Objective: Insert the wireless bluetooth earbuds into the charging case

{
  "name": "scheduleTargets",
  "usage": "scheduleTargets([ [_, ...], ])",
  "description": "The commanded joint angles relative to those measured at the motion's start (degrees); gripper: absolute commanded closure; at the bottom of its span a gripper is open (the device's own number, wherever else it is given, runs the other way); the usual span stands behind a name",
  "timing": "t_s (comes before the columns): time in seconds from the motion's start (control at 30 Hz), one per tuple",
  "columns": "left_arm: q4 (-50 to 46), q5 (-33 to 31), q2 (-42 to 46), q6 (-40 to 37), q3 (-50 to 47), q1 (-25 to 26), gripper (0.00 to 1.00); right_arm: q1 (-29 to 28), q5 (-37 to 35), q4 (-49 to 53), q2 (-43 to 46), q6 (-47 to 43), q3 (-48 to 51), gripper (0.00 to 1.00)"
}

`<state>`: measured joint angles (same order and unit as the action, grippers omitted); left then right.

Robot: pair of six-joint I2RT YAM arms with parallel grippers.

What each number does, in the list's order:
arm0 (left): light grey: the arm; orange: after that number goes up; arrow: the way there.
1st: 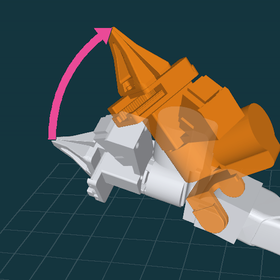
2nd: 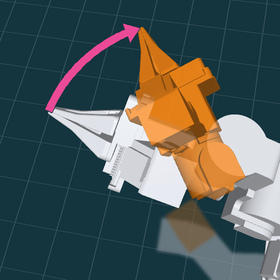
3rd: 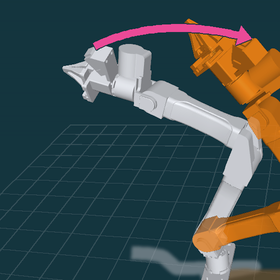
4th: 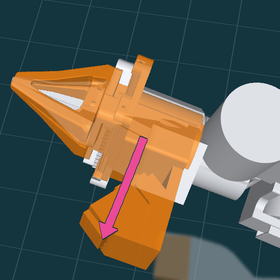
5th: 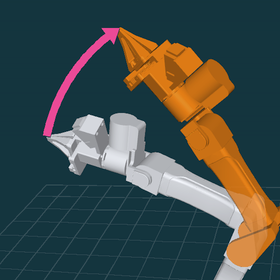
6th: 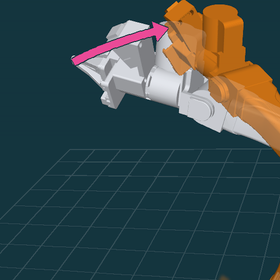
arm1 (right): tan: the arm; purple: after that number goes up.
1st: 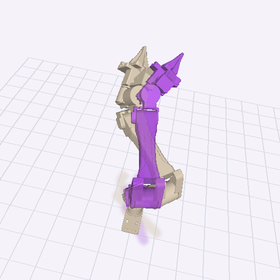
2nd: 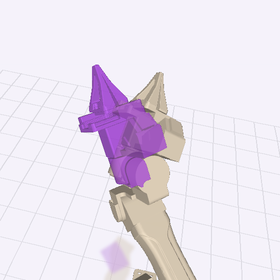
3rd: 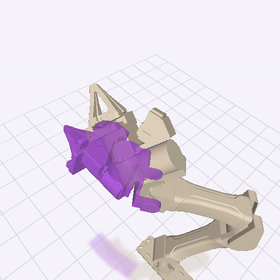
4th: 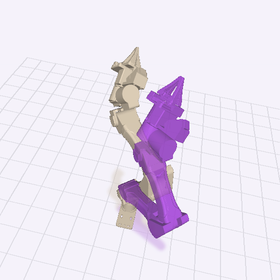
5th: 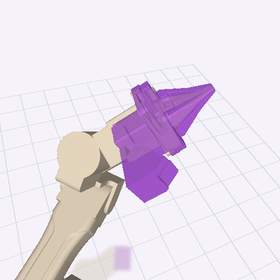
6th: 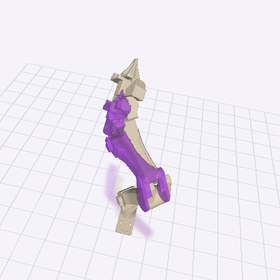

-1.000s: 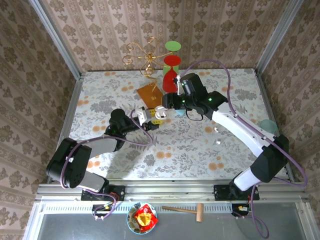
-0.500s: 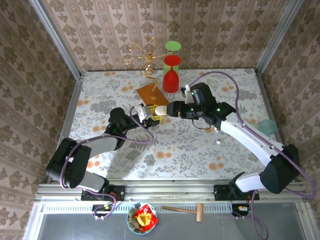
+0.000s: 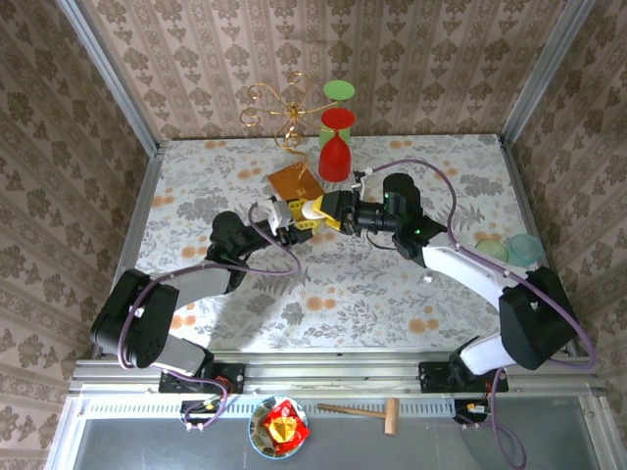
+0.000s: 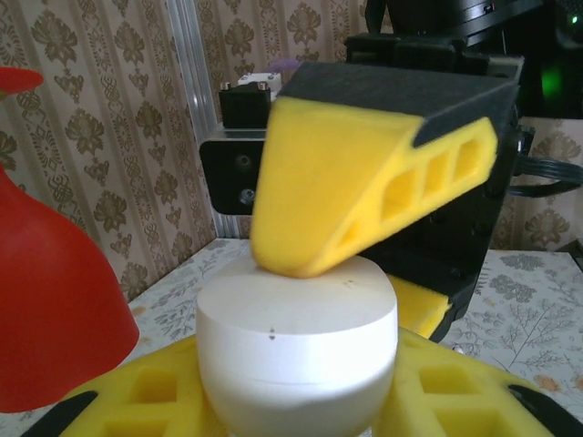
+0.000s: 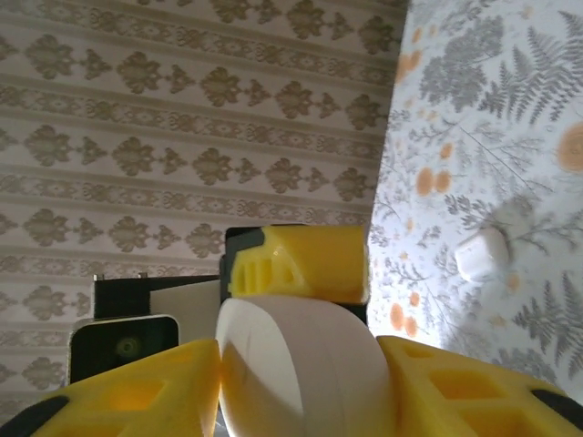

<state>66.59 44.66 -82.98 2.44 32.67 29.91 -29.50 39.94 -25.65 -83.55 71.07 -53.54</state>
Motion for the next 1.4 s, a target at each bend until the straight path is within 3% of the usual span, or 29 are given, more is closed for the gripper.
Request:
scheduleTargets([
  [0.0,5.9,1.7,1.3,1.5,1.6,0.7,0.74,0.0,2.3,-9.8,-2.2,7.8,2.0,0.65],
  [0.2,4.9,1.1,1.4,0.3,1.0,0.5,0.73,0.1,1.2,-7.2,-0.9,5.4,2.3,0.84],
  [0.27,4.5,0.7,1.5,0.2,0.6,0.2,0.66,0.5,-0.1,-4.6,-0.2,3.3,2.2,0.86],
  [0.43,-3.7,-2.2,3.1,-4.4,-1.2,-0.3,0.14,3.2,-10.7,11.6,3.4,-8.6,2.5,0.89],
  [0.53,-10.7,-5.0,4.7,-7.9,-2.7,-0.4,0.01,6.1,-17.3,17.7,5.3,-12.9,3.6,0.90],
  [0.73,-23.7,-12.5,10.6,-11.7,-5.8,0.0,0.00,11.6,-26.8,20.5,-0.5,-19.5,4.1,0.90],
  [0.9,-32.0,-20.2,15.5,-12.2,-6.7,-0.1,0.00,15.0,-29.8,18.6,-9.9,-22.8,-0.5,0.90],
  [1.13,-38.8,-32.5,18.7,-4.2,-6.8,-3.4,0.00,16.6,-34.0,19.2,-23.7,-24.9,-10.2,0.89],
  [1.23,-43.6,-36.5,19.5,-0.1,-6.3,-7.5,0.00,17.1,-34.3,20.6,-28.5,-25.5,-13.7,0.86],
  [1.37,-49.7,-41.9,21.5,1.8,-6.1,-8.4,0.00,17.6,-34.9,21.5,-30.6,-26.1,-15.2,0.82],
])
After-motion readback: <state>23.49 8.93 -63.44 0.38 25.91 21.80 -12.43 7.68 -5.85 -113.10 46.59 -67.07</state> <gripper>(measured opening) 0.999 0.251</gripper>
